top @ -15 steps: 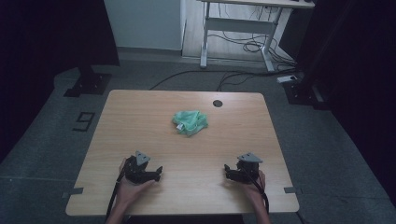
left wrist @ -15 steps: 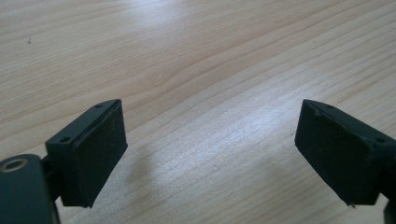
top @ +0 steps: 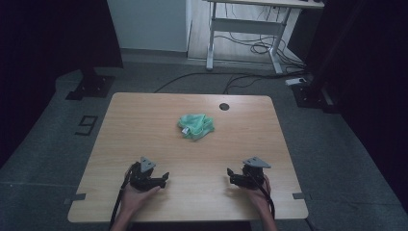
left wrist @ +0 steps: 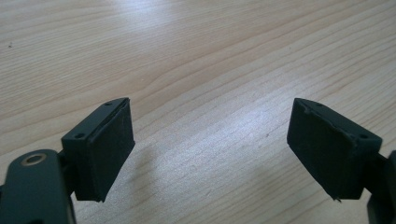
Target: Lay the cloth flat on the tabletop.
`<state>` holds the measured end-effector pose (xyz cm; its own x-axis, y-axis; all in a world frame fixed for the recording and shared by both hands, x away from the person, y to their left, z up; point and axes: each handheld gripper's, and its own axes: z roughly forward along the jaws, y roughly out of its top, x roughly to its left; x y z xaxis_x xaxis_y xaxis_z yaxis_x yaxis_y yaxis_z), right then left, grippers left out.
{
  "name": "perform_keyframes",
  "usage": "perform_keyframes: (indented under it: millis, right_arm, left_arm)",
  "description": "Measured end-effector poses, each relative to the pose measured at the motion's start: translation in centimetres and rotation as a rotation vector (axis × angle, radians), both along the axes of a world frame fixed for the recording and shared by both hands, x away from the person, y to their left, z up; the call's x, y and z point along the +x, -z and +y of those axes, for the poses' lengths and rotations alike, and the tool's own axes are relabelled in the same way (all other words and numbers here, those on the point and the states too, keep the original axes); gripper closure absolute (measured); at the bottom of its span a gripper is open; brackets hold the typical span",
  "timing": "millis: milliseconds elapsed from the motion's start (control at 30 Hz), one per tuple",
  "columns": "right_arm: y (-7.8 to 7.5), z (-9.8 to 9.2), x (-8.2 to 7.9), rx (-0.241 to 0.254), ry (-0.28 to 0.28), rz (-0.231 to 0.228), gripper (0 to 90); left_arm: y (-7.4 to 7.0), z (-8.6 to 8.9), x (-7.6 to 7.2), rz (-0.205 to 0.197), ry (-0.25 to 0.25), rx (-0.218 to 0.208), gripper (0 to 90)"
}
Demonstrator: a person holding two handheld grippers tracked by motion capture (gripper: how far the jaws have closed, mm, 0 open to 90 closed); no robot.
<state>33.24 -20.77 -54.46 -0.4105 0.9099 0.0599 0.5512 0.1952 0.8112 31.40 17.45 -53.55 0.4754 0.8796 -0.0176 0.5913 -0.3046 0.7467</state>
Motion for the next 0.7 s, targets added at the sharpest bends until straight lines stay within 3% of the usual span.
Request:
perform_keyframes:
  millis: [200, 267, 367, 433, 567, 700]
  right_arm:
    - [-0.3, 1.1, 0.8, -0.014, -0.031, -0.001, 15.7]
    - [-0.4, 1.2, 1.0, -0.007, -0.033, -0.002, 15.7]
    - [-0.6, 1.9, 1.7, 0.047, -0.033, 0.013, 16.0]
    - [-0.8, 2.5, 2.0, 0.039, -0.035, 0.009, 16.0]
    - [-1.3, 3.4, 2.9, 0.064, -0.043, 0.014, 16.4]
    - [-1.6, 4.5, 4.1, 0.058, -0.054, 0.024, 16.3]
  left_arm:
    - [-0.1, 0.0, 0.3, 0.022, 0.016, -0.042, 15.1]
    - [-0.2, -0.1, 0.5, 0.029, 0.02, -0.043, 15.3]
    - [-0.4, -0.2, 0.9, 0.031, 0.017, -0.04, 16.2]
    - [-0.4, -0.1, 1.1, 0.036, 0.017, -0.06, 16.7]
    - [-0.5, -0.2, 1.3, 0.024, 0.038, -0.064, 17.4]
    - [-0.5, -0.6, 1.1, 0.009, 0.056, -0.048, 18.1]
